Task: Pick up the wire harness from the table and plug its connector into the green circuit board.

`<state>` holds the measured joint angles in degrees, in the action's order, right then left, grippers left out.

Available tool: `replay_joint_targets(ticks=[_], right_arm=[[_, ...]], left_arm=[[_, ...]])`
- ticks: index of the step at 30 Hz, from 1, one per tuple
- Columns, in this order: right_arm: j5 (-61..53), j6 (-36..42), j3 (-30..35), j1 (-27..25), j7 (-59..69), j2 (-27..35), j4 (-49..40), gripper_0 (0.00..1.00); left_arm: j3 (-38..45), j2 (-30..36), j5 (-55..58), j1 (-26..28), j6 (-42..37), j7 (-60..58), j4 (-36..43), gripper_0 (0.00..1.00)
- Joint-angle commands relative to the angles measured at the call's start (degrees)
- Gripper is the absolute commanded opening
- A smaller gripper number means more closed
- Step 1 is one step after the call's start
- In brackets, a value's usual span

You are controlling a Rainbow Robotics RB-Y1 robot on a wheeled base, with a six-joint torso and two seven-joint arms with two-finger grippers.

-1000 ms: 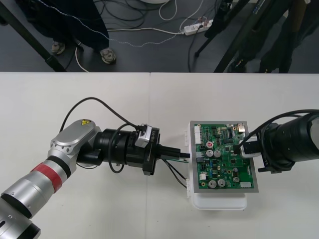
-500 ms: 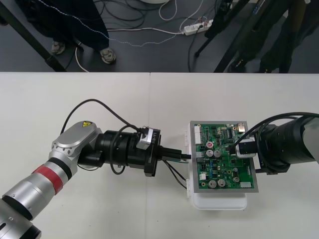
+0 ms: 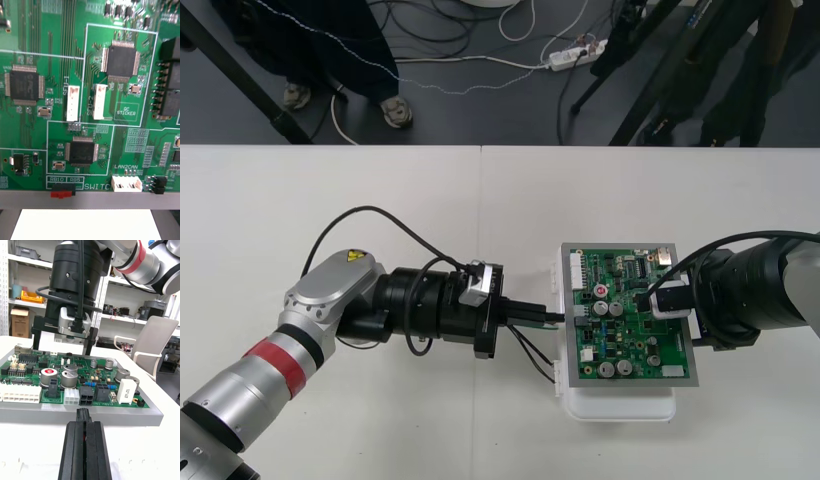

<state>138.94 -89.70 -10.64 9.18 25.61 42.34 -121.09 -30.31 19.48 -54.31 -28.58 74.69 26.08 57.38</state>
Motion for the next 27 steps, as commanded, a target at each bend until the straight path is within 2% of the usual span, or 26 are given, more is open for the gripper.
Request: replay_joint_targets(ticks=[1,27], right_arm=[[0.19,-0.30,-1.23,-0.57,3.22,-0.07,-1.95,1.00],[-0.08,-0.30,-2.55,-0.57,7.09,-0.15,-1.95,1.00]], left_arm=[[-0.98,-1.46,-0.62,0.90,-1.74,4.24,2.82,0.00],[-1.77,-2.26,-0.27,1.60,-2.88,3.36,4.49,0.00]])
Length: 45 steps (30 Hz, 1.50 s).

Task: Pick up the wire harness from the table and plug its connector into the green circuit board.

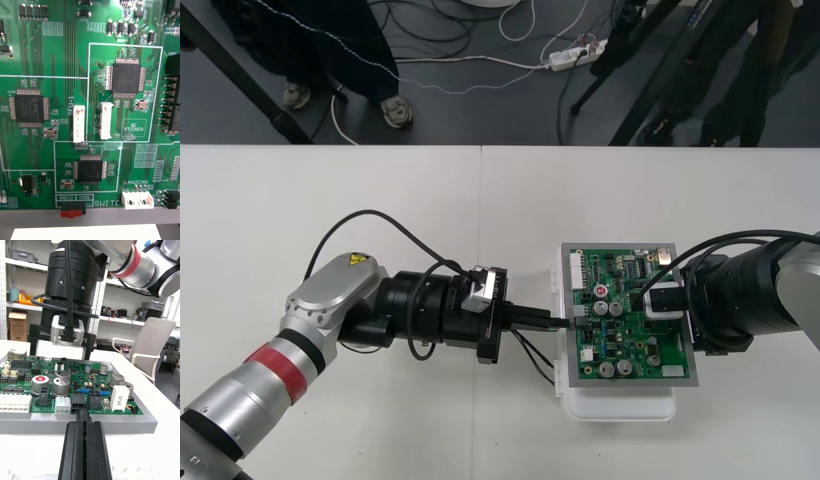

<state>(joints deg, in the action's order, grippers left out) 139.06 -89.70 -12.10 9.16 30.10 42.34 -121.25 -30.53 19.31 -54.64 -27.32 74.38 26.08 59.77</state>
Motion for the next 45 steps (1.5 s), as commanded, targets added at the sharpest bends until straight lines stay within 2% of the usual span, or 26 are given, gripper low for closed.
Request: replay_joint_targets(ticks=[1,45], right_arm=[[-0.19,-0.30,-1.08,-0.55,2.60,-0.15,-1.80,1.00],[-0.45,-0.30,-1.17,-0.55,2.77,-0.59,-2.50,1.00]], left_arm=[[-1.55,-2.17,0.06,0.42,-2.66,3.36,2.11,0.00],[-1.55,-3.58,1.29,0.33,-3.62,6.09,3.34,0.00]])
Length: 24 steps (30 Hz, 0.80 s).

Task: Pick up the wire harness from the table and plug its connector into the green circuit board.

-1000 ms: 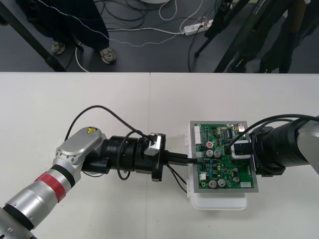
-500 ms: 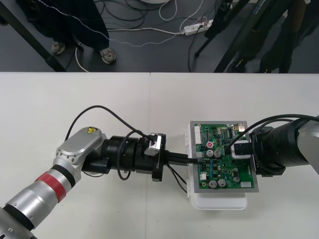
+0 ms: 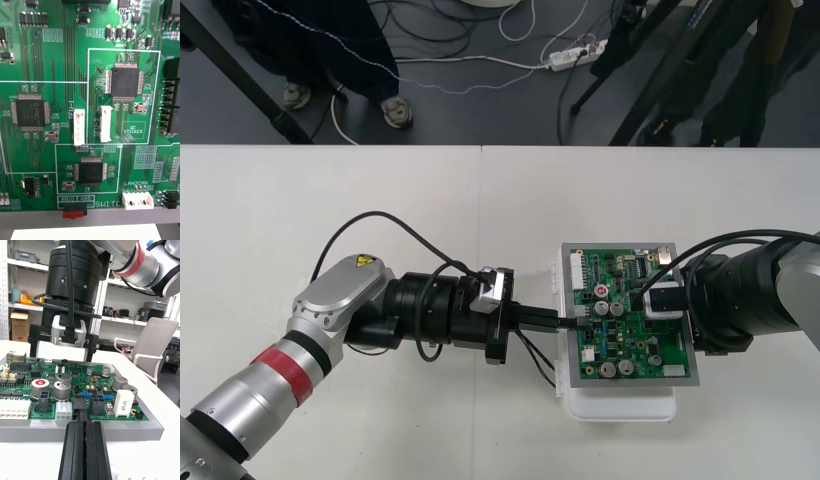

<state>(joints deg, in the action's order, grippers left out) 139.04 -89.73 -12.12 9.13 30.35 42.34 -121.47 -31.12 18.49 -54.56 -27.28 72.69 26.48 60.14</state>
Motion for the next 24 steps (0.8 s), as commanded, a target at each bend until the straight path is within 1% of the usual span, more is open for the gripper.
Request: replay_joint_targets(ticks=[1,24], right_arm=[[-0.43,-0.27,-1.24,-0.52,2.52,-0.59,-2.45,1.00],[-0.61,-0.27,-1.24,-0.52,2.25,-1.38,-2.72,1.00]], left_arm=[[-0.96,-2.75,1.30,0.30,-1.85,5.86,2.96,0.00],[-0.96,-3.02,1.65,0.30,-2.20,9.64,3.49,0.00]])
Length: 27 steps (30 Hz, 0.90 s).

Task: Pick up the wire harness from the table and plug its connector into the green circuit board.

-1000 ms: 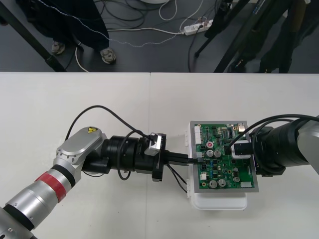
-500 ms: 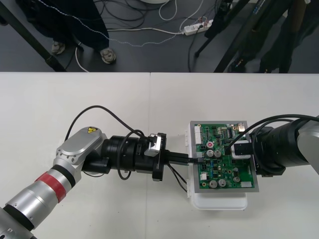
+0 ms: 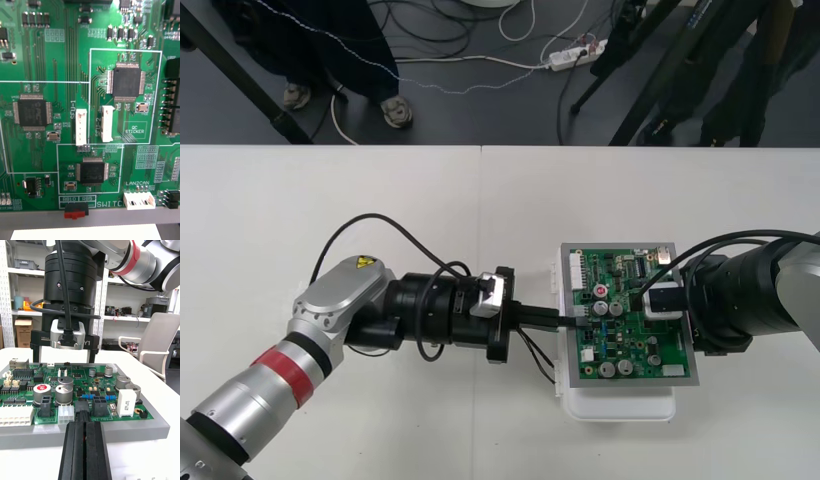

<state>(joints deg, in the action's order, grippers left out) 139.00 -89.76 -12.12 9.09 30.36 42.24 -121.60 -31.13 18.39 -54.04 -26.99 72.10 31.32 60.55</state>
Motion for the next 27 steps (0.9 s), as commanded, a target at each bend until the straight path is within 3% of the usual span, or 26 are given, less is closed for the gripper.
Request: replay_joint_targets(ticks=[1,27], right_arm=[[-0.57,-0.24,-1.24,-0.48,2.25,-1.28,-2.59,1.00],[0.04,-0.24,-1.68,-0.48,2.34,-1.28,-2.59,1.00]], left_arm=[[-0.95,-3.00,1.13,0.01,-1.61,4.89,3.08,0.00],[-1.13,-5.73,0.26,0.97,-2.84,5.60,3.00,0.00]])
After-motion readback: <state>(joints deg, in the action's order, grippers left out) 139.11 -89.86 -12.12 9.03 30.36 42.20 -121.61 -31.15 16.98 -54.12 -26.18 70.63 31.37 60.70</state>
